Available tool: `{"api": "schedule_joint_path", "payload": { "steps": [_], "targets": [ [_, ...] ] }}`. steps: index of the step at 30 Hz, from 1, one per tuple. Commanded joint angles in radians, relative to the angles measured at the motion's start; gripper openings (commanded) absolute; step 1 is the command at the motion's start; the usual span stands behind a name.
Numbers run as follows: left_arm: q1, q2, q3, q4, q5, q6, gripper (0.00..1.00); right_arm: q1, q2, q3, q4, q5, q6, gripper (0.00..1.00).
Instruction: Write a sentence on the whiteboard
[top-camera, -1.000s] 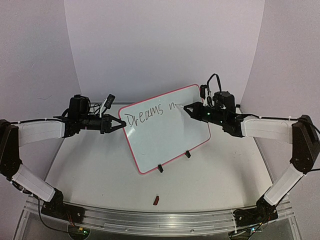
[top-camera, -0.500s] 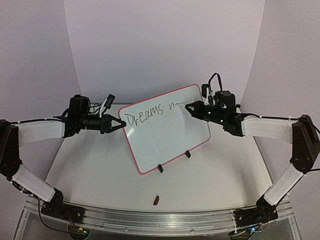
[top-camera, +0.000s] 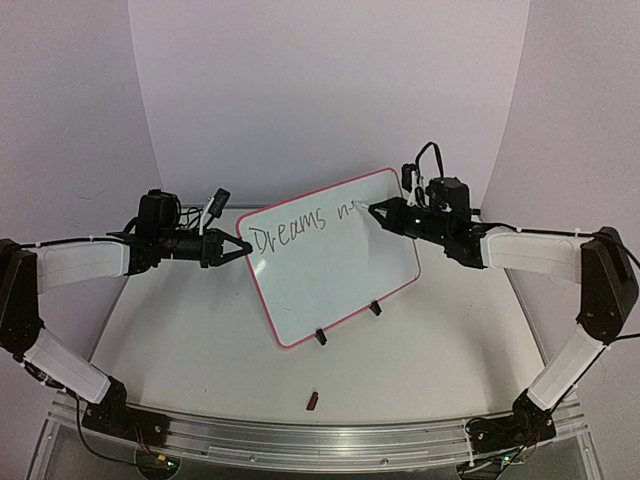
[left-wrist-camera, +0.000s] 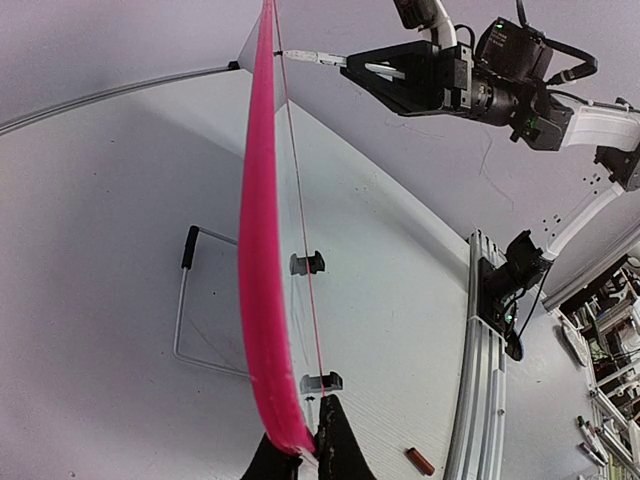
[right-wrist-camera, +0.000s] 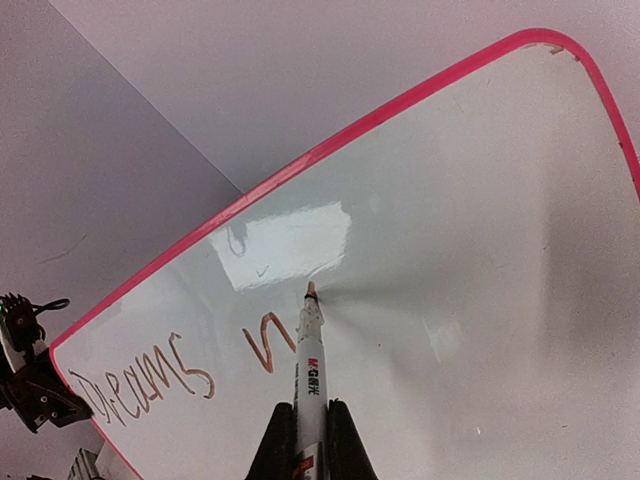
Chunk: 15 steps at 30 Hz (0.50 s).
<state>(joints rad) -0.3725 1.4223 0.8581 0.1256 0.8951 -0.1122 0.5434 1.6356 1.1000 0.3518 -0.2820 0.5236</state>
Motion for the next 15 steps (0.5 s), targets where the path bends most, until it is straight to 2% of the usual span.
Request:
{"api": "schedule_joint_path", "payload": {
  "steps": [1, 15],
  "targets": [
    [-0.02, 0.009, 0.007, -0.06, -0.029, 0.111, 0.0, -0.006, 0.004, 0.0, 0.01, -0.03, -0.011, 0.0],
    [-0.02, 0.01, 0.007, -0.059, -0.027, 0.111, 0.0, -0.006, -0.037, -0.069, -0.017, -0.002, -0.017, 0.0]
  ]
}}
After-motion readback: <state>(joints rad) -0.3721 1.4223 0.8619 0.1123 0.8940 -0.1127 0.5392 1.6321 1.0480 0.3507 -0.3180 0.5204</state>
